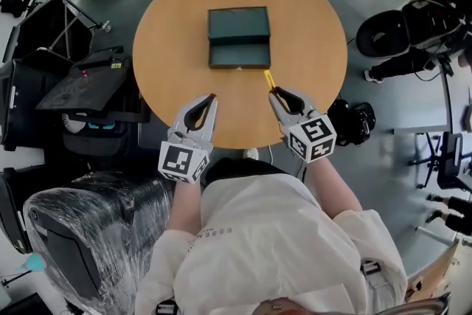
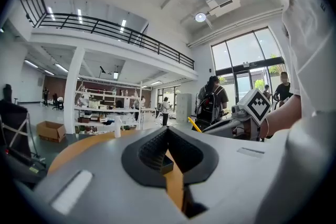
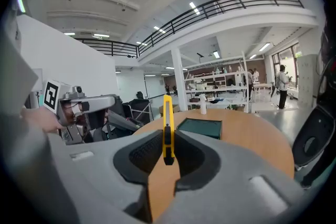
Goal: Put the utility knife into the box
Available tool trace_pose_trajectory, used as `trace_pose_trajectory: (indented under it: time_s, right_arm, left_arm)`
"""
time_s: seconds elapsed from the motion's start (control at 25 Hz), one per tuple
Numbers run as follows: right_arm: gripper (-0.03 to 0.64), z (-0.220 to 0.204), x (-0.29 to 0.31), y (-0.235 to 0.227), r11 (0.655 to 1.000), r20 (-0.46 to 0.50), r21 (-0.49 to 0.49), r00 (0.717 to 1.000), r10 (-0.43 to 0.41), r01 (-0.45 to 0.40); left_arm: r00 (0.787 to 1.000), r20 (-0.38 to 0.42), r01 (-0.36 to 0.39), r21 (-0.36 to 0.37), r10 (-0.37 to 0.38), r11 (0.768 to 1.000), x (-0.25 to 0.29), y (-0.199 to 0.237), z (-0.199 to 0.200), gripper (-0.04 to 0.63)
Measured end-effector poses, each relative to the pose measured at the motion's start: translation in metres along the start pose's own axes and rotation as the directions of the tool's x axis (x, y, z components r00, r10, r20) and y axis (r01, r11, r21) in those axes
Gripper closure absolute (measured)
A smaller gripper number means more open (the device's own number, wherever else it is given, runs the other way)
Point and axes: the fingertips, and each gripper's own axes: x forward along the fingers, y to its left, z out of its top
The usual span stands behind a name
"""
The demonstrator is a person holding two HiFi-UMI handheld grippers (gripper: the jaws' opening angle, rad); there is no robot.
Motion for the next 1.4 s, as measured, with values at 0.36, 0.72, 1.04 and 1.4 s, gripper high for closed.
trace_pose_trajectory:
  time_s: [0.36, 0.72, 1.04, 1.4]
  right_arm:
    - [0.558, -0.01, 0.047, -0.02, 0.999, -0.078, 0.029, 0.996, 0.032, -0.03]
    - [0.558, -0.015, 0.112, -0.039, 1.0, -0.169, 0.013, 0.985, 0.014, -0.012]
    - [0.558, -0.067, 0.211, -0.06, 0.999, -0.389, -0.031, 0.921, 0.027, -0.043]
    - [0.558, -0.127, 0.265, -0.072, 0.986, -0.638, -0.112, 0.77, 0.022, -0.121]
  left_arm:
    - [0.999, -0.042, -0.005, -0.055, 0.003, 0.998, 0.036, 0.026, -0.017, 0.58]
    - [0.997, -0.034, 0.073, -0.076, -0.076, 0.994, 0.077, 0.064, -0.018, 0.58]
    - [0.994, -0.026, 0.104, -0.078, -0.106, 0.991, 0.095, 0.112, -0.028, 0.58]
    - [0.997, -0.044, 0.064, -0.124, -0.07, 0.99, 0.094, 0.149, -0.05, 0.58]
